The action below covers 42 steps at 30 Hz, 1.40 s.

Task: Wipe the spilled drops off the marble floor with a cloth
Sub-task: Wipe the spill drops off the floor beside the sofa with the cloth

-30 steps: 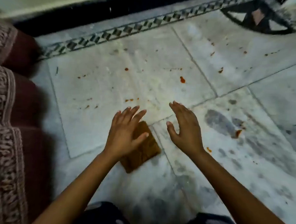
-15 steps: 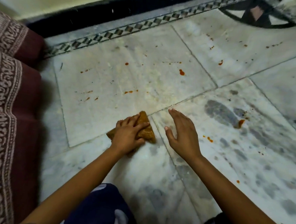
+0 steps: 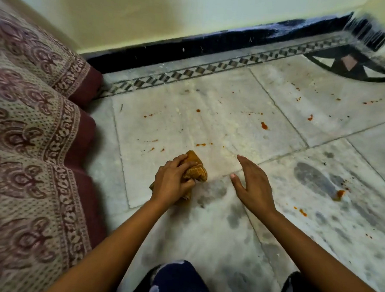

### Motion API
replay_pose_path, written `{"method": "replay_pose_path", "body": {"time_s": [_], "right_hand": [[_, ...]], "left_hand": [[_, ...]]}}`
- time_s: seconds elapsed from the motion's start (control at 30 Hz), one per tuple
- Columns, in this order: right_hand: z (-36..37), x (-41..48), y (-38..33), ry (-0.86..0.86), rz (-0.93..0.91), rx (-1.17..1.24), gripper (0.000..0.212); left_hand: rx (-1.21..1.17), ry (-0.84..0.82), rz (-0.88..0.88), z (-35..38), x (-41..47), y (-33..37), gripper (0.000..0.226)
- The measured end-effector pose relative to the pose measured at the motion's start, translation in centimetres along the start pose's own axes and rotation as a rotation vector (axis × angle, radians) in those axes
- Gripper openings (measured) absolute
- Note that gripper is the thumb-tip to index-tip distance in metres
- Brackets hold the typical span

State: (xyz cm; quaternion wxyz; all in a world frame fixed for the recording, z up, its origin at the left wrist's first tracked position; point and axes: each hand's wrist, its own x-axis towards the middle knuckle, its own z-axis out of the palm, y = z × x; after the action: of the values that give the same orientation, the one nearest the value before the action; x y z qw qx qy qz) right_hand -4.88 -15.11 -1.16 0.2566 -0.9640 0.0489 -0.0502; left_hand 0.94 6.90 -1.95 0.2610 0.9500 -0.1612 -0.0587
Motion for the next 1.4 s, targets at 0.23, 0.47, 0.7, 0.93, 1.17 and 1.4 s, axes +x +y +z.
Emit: {"method": "replay_pose_path", "body": {"time_s": [0.23,0.47,0.7,0.93,1.17,1.4], "right_hand": [[2.4,1.9,-2.0,-0.144,-0.041,-0.125,0.086],[8.8,4.1,-0.3,-0.154,-0.025,-0.197,0.080],[12.3,4.5,1.3,-0.112,-0.008,-0.279,0.071],[12.5,4.7,1.1,-0.105,0.000,-0.277,0.071],[12.3,4.7,0.9,-0.109,0.005,-0.283,0.071],[12.4,4.7,0.9,-0.079,-0.001,-0.277,0.070]], "left_hand": [[0.066,0.064,-0.102,-4.5,1.7,-4.7,0.071],[0.144,0.175,-0.373,-1.4,4.8,-9.6,0.050],[0.193,0.001,-0.161,3.4,4.7,-7.8,0.070],[0.298,-0.008,-0.297,1.4,5.8,-12.6,0.070],[0.316,-0.118,-0.134,3.9,6.2,-8.6,0.067],[0.319,-0.029,-0.336,0.4,7.9,-13.6,0.068]]}}
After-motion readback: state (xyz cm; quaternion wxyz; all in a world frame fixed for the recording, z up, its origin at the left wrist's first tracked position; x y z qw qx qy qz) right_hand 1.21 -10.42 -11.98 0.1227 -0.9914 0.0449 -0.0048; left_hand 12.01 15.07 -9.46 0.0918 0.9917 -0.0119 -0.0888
